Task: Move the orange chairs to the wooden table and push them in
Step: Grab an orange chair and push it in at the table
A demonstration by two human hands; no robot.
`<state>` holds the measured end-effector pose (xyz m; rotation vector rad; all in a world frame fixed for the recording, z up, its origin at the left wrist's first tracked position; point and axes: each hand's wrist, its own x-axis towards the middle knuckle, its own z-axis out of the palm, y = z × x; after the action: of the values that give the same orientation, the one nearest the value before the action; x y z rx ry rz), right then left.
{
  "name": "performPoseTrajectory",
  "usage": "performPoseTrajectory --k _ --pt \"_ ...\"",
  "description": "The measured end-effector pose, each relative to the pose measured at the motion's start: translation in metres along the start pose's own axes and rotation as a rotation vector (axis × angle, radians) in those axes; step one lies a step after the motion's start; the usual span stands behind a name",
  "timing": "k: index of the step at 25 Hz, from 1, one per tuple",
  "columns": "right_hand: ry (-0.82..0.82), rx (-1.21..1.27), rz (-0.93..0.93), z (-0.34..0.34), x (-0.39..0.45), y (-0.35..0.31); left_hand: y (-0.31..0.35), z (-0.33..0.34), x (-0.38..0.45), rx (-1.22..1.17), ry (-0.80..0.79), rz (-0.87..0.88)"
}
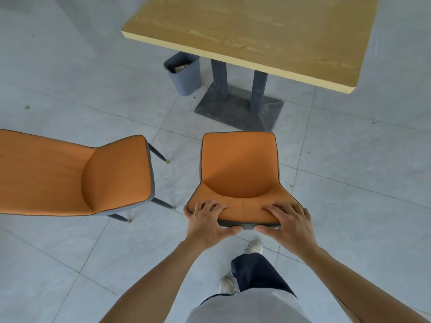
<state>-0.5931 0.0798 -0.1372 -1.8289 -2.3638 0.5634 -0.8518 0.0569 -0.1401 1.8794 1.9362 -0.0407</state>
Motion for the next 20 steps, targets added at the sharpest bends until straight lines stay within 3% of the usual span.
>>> performPoseTrajectory --k 12,20 --pt "-0.085 0.040 0.155 -0.017 0.136 -0.026 -0.039 -0.085 0.155 0.038 -0.080 0.134" --pt "-0.043 0.081 0.318 -0.012 0.205 -0.067 -0.086 -0.122 0.242 0.027 -0.070 0.284"
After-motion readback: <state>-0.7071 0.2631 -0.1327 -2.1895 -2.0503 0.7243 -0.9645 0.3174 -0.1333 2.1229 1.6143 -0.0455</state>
